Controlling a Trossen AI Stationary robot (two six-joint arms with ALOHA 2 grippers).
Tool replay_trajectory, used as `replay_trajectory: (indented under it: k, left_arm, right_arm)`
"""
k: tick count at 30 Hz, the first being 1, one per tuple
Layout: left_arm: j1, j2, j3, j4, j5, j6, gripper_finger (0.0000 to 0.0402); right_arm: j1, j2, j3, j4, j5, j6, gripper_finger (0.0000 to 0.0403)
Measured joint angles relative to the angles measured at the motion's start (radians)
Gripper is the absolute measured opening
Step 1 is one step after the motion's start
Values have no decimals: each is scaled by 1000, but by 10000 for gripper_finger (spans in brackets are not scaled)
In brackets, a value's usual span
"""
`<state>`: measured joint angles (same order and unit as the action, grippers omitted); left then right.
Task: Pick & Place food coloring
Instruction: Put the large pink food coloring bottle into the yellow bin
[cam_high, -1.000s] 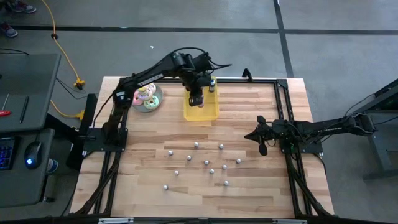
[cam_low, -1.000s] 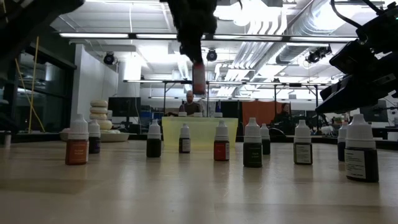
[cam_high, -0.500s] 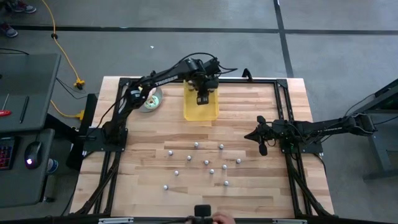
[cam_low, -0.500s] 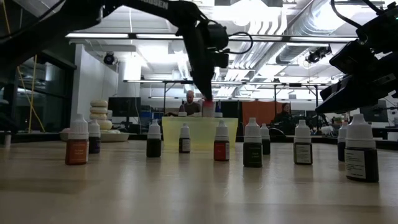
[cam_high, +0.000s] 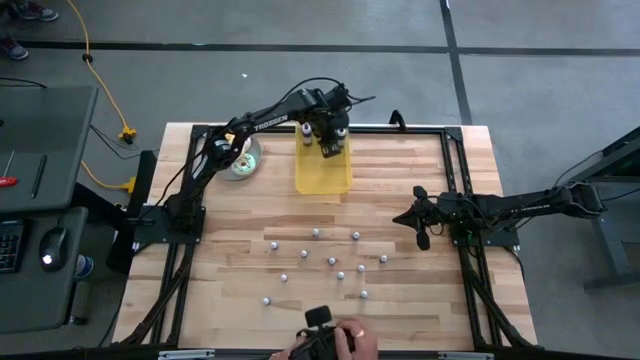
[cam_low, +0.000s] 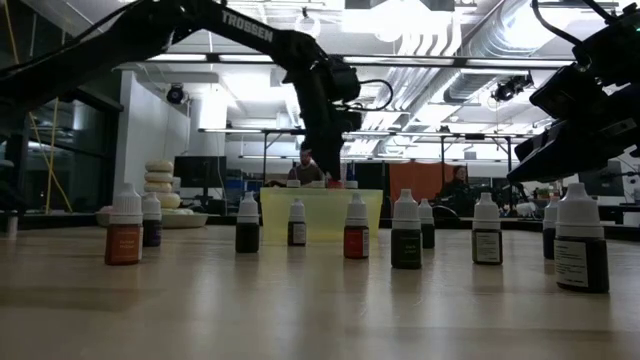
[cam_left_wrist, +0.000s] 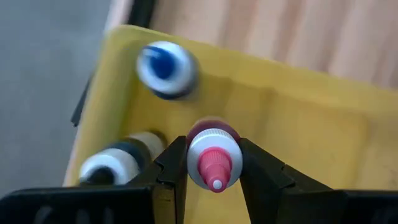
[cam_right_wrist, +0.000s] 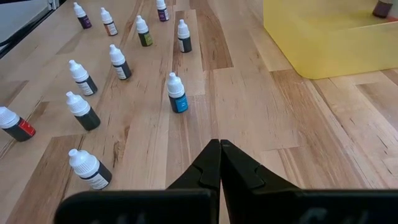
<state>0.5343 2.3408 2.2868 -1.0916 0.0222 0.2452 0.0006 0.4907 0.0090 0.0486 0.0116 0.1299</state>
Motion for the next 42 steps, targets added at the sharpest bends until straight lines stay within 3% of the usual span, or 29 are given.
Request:
replay_trajectory:
  k: [5, 8, 23, 42]
  left_arm:
    - [17, 2, 0, 23, -26, -154, 103]
    - [18, 2, 0, 43, -6, -168, 110]
    - [44, 4, 0, 64, -37, 109, 116]
    - [54, 5, -41, 94, 14, 117, 118]
  right_arm:
    - [0, 0, 0, 0, 0, 0, 0]
    - [0, 0, 0, 0, 0, 0, 0]
    - [0, 0, 0, 0, 0, 0, 0]
    - [0, 0, 0, 0, 0, 0, 0]
